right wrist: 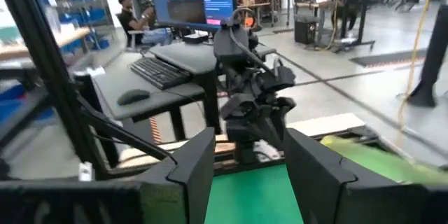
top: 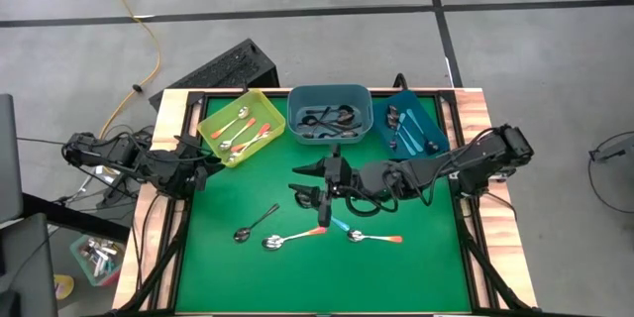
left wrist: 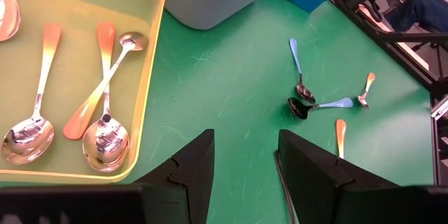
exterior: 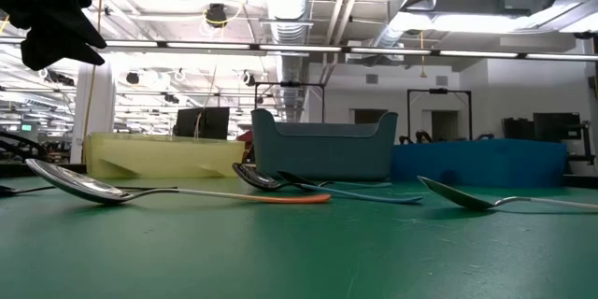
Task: Sort silverware by color (type)
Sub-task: Put the blue spoon into the blue bin
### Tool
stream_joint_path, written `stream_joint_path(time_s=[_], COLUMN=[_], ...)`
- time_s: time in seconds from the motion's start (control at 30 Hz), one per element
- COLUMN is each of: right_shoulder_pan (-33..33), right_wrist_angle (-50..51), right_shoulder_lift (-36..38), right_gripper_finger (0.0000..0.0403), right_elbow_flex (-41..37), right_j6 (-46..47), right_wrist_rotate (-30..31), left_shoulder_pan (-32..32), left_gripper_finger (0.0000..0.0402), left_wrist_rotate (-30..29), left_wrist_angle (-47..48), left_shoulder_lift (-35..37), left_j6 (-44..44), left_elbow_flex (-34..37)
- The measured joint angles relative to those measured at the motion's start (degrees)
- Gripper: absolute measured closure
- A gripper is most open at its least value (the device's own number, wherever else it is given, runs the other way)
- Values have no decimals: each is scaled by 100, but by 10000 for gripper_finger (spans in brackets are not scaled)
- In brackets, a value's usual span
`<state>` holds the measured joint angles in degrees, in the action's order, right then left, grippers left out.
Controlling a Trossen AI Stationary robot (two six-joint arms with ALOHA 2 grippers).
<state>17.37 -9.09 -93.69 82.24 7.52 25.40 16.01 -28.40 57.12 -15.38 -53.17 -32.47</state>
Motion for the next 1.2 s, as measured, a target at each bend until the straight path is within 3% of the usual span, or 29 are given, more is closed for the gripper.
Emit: stream_joint_path(time_s=[0.13, 0.43, 0.8, 1.03, 1.2], right_shoulder_pan=[-70, -7, 221, 353, 380], right_wrist_angle=[276, 1278, 1730, 2777, 3204], right_shoulder_lift=[15, 669, 1029, 1148, 1169], right_gripper_finger=[216, 216, 216, 216, 216], right_elbow_flex=[0, 2, 2, 0, 0], right_j6=[-497, -454, -435, 346, 755], right_wrist_rotate=[-6, -46, -27, -23, 18], left_shoulder_pan=[1, 2, 2, 2, 0], left_gripper_finger=[258, 258, 258, 258, 258], left_wrist_rotate=[0, 0, -35, 12, -770], left_wrist_angle=[0, 0, 0, 9, 223], left_shoulder_lift=[0, 0, 0, 1, 2], left_j6=[0, 0, -29, -42, 5], left_elbow_flex=[-2, 0, -2, -2, -1])
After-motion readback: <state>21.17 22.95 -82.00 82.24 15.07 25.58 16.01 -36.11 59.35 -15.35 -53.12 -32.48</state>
